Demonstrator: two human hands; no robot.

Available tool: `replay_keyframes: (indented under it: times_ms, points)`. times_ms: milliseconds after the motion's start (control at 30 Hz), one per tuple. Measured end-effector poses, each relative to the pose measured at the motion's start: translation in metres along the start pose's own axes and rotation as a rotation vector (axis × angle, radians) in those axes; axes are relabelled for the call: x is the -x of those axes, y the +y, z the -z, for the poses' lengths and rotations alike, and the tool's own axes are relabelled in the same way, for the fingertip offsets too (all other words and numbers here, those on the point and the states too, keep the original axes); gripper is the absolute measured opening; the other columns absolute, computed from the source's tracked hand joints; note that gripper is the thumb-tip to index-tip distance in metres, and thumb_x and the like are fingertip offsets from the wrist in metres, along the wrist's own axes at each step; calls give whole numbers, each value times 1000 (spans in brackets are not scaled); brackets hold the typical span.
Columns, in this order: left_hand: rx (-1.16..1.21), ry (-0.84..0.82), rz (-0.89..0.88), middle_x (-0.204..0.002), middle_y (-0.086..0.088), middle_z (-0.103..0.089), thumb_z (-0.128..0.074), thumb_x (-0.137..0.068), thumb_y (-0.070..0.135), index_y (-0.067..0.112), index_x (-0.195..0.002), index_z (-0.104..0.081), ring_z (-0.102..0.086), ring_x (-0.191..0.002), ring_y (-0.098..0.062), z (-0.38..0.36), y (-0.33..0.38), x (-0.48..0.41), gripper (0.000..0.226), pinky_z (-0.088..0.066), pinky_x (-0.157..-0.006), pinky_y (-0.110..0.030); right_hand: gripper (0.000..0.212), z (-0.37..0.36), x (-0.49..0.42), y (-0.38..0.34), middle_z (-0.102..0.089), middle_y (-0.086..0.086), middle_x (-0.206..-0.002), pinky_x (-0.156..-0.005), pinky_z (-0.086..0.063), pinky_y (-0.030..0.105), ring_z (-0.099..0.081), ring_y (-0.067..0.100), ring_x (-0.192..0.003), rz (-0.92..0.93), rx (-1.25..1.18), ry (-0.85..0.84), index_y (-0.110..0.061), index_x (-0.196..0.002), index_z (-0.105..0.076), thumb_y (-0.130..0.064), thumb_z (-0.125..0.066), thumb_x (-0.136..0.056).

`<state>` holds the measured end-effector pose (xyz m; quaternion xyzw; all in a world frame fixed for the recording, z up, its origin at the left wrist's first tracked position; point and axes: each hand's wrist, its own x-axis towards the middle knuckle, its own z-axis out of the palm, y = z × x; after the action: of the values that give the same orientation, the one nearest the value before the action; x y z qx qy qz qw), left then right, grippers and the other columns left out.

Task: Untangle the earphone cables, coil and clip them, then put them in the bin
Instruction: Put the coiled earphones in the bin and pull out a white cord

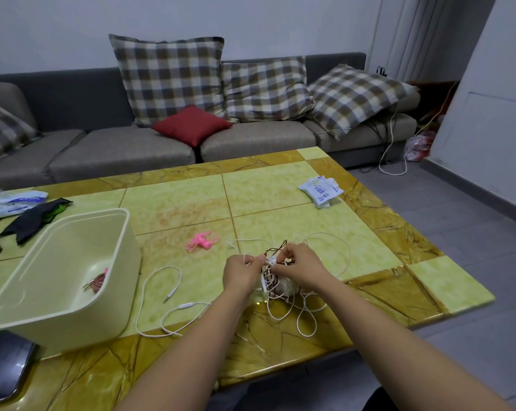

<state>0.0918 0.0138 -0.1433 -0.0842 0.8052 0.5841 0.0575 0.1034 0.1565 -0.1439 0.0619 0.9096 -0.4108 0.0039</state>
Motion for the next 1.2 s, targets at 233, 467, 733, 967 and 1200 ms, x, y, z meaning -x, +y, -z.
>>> replay_keyframes:
  times_ms: [233, 467, 733, 967, 1200]
  points:
    - [-21, -7, -20, -47, 3, -52, -68, -89, 21, 21, -44, -54, -55, -62, -22, 0, -1, 3, 47, -48, -77, -35, 9, 2, 2, -1, -67, -1, -72, -67, -50, 31, -58, 13, -67, -9, -108, 67, -18, -71, -65, -14, -68, -78]
    - [-223, -93, -50, -67, -5, -69, -79, -72, 43, 10, -61, -70, -61, -64, -21, 3, -1, 2, 36, -47, -66, -32, 9, 0, 6, 6, -64, 6, -71, -62, -49, 31, -54, 11, -62, 7, -181, -24, -17, -78, -68, -11, -74, -78]
    - [-39, 8, -120, -77, 0, -72, -78, -75, 20, 17, -64, -70, -68, -82, -20, 1, 9, 7, 14, -54, -80, -36, 29, 5, 1, -7, -58, 3, -78, -60, -48, 28, -54, 15, -68, -43, -274, -21, -18, -86, -61, 8, -67, -74]
    - [260, 40, -125, -77, -8, -71, -75, -80, 9, -3, -79, -72, -63, -68, -8, 0, 25, 16, 12, -48, -63, -15, 22, 12, -4, -12, -62, -2, -68, -50, -40, 19, -54, 11, -57, -28, -274, 283, -16, -74, -63, 6, -60, -75]
    - [247, -16, -30, -73, -6, -69, -78, -79, 11, 3, -74, -71, -63, -73, -15, 8, 15, 11, 12, -45, -66, -20, 7, 21, 2, 1, -73, 5, -89, -77, -51, 32, -63, 16, -82, -5, -373, -46, -16, -85, -73, -16, -66, -85]
